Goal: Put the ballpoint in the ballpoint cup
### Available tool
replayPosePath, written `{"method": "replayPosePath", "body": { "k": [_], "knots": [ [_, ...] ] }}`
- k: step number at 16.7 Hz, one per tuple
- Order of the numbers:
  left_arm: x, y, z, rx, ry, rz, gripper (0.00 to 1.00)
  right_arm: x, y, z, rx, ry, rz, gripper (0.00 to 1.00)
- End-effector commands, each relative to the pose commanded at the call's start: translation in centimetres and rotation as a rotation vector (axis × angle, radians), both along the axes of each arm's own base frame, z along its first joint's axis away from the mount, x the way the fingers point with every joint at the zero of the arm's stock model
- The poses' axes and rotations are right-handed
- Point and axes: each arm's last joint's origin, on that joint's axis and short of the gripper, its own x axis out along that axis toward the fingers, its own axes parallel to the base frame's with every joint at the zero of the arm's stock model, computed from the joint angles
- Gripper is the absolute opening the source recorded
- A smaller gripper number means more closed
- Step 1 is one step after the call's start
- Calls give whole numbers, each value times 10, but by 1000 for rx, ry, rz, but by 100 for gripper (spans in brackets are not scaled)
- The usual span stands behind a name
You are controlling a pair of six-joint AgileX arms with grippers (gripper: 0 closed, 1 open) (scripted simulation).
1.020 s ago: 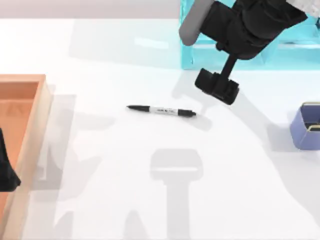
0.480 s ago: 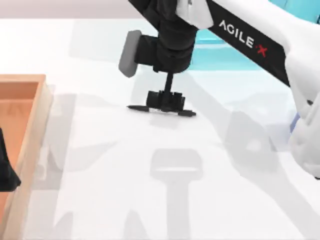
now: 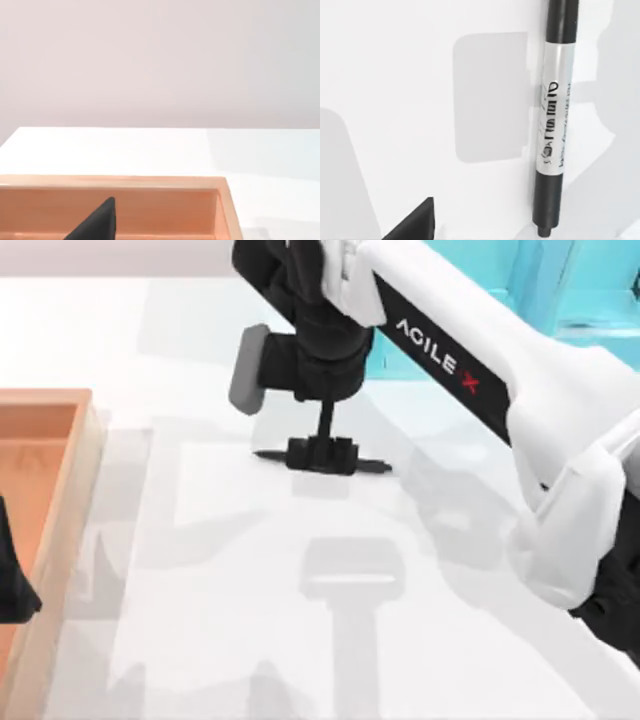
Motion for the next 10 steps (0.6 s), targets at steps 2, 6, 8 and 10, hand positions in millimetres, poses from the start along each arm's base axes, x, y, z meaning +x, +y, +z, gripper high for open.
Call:
{"method": "replayPosePath", "body": {
  "k": [2, 6, 8, 10],
  "knots": [
    [0, 0, 0, 0, 0, 0, 100, 1, -1, -1, -5, -5, -4, 100],
    [0, 0, 0, 0, 0, 0, 100, 1, -1, -1, -6, -6, -5, 100],
    [0, 0, 0, 0, 0, 0, 100, 2, -1, -1, -4, -6, -7, 100],
    [0, 0, 0, 0, 0, 0, 100, 3, -1, -5, -6, -5, -6, 100]
  ]
}}
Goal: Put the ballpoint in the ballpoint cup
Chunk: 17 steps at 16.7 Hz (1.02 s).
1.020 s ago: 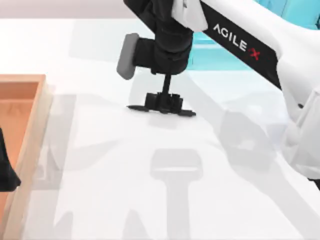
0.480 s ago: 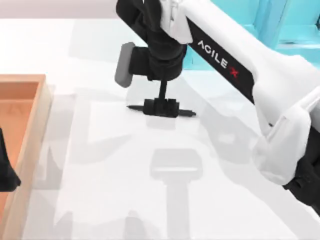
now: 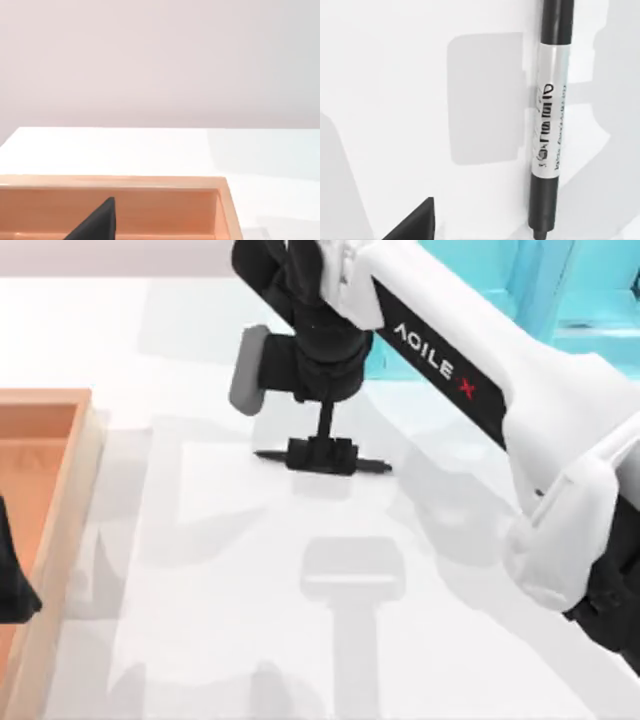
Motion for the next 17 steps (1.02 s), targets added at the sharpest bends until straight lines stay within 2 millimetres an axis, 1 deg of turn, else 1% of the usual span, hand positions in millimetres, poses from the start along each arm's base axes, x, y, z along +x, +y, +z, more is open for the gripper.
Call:
{"method": "replayPosePath", "body": {
  "k": [2, 6, 9, 11, 15, 17],
  "knots": [
    [0, 0, 0, 0, 0, 0, 100, 4, 1, -14, -4, 4, 1, 100],
    [0, 0, 0, 0, 0, 0, 100, 14, 2, -56, 1, -3, 1, 100],
    [0, 0, 0, 0, 0, 0, 100, 17, -1, -86, 1, -2, 1, 100],
    [0, 0, 0, 0, 0, 0, 100, 17, -3, -94, -1, 0, 1, 100],
    [0, 0, 0, 0, 0, 0, 100, 17, -3, -94, -1, 0, 1, 100],
    [0, 0, 0, 0, 0, 0, 100, 17, -3, -94, -1, 0, 1, 85]
  ]
}}
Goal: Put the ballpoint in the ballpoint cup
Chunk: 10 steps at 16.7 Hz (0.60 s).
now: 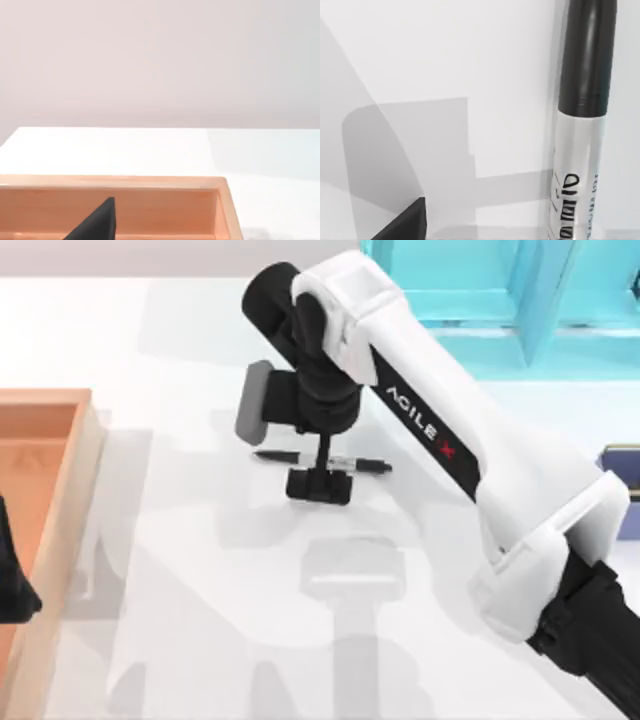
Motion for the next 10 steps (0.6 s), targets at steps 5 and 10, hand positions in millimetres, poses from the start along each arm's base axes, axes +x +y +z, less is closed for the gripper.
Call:
{"method": "replayPosePath", "body": {
  "k": [5, 10],
  "knots": [
    [0, 0, 0, 0, 0, 0, 100, 0, 0, 0, 0, 0, 0, 47],
    [0, 0, 0, 0, 0, 0, 100, 0, 0, 0, 0, 0, 0, 10]
  ]
}}
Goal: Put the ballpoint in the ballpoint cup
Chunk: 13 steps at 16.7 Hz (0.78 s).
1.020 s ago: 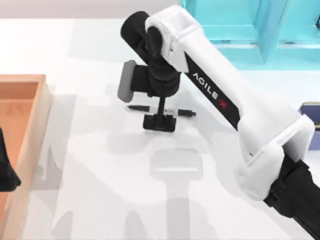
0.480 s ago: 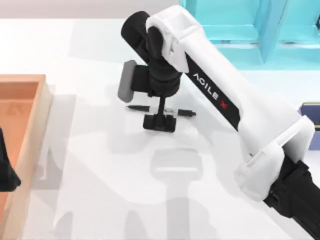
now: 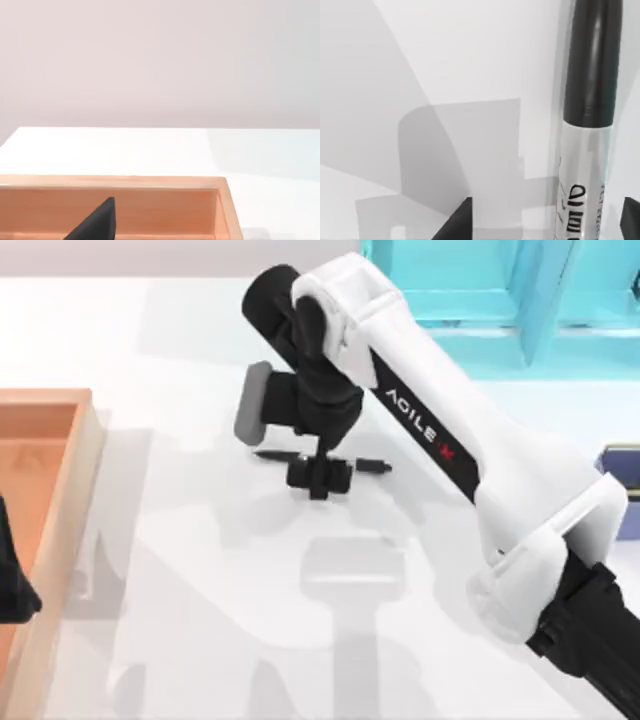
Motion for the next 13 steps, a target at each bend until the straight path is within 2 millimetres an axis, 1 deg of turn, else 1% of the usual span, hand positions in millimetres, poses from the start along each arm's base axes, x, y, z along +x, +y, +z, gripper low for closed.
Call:
{"method": "replayPosePath", "body": {
  "k": [1, 2, 9, 10, 11, 13],
  "knots": [
    [0, 0, 0, 0, 0, 0, 100, 0, 0, 0, 0, 0, 0, 2],
    [0, 0, 0, 0, 0, 0, 100, 0, 0, 0, 0, 0, 0, 0],
    [0, 0, 0, 0, 0, 0, 100, 0, 0, 0, 0, 0, 0, 0],
    [0, 0, 0, 0, 0, 0, 100, -4, 3, 31, 46, -20, -12, 0],
    [0, 0, 0, 0, 0, 0, 100, -4, 3, 31, 47, -21, -12, 0],
    [0, 0, 0, 0, 0, 0, 100, -6, 7, 40, 54, -30, -11, 0]
  ]
}}
